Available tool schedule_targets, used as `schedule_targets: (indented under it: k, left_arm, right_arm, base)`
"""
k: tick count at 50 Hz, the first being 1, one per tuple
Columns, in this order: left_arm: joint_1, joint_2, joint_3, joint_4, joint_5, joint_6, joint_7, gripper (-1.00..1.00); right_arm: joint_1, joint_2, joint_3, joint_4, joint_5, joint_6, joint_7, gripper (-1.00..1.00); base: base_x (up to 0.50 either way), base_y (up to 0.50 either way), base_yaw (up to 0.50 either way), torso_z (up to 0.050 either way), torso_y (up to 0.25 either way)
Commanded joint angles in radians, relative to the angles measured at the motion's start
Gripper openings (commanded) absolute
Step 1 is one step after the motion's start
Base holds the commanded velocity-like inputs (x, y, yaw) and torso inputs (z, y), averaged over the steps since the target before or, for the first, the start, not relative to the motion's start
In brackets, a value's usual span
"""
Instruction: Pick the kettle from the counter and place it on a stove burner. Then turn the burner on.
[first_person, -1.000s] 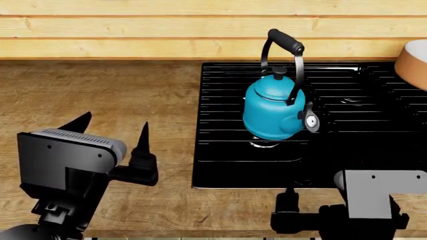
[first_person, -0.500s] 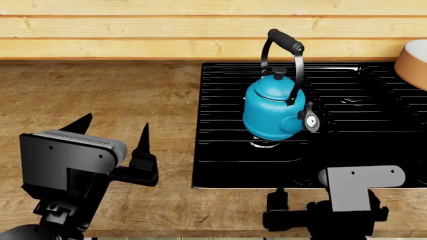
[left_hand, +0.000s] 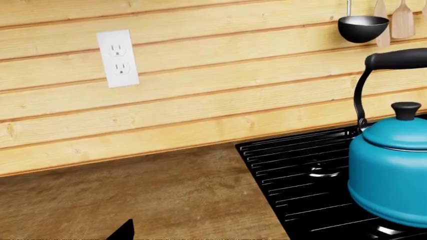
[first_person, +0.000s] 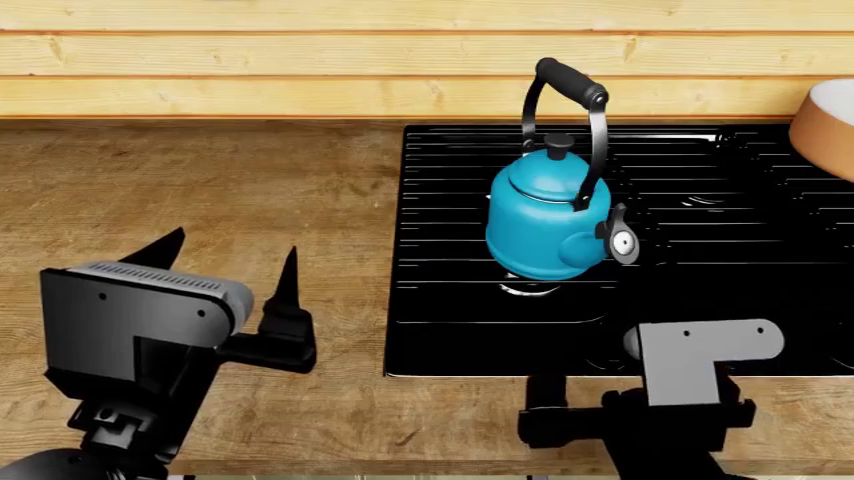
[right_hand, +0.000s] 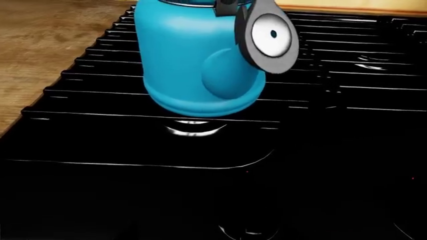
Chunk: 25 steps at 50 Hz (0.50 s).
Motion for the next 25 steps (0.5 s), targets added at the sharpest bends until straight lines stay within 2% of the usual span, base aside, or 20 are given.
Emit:
schedule_targets:
  k: [1, 25]
  left_arm:
    - [0.011, -0.002, 0.002, -0.005, 0.009, 0.012, 0.005, 1.00]
    - [0.021, 0.000, 0.013, -0.011, 0.022, 0.031, 0.008, 1.00]
  right_arm:
    - [0.007, -0.009, -0.003, 0.038, -0.043, -0.014, -0.033, 1.00]
    - [0.013, -0.005, 0.018, 0.116, -0.058, -0.050, -0.098, 1.00]
  base:
    - [0.00, 0.00, 0.00, 0.000, 0.000]
    - [0.00, 0.00, 0.00, 0.000, 0.000]
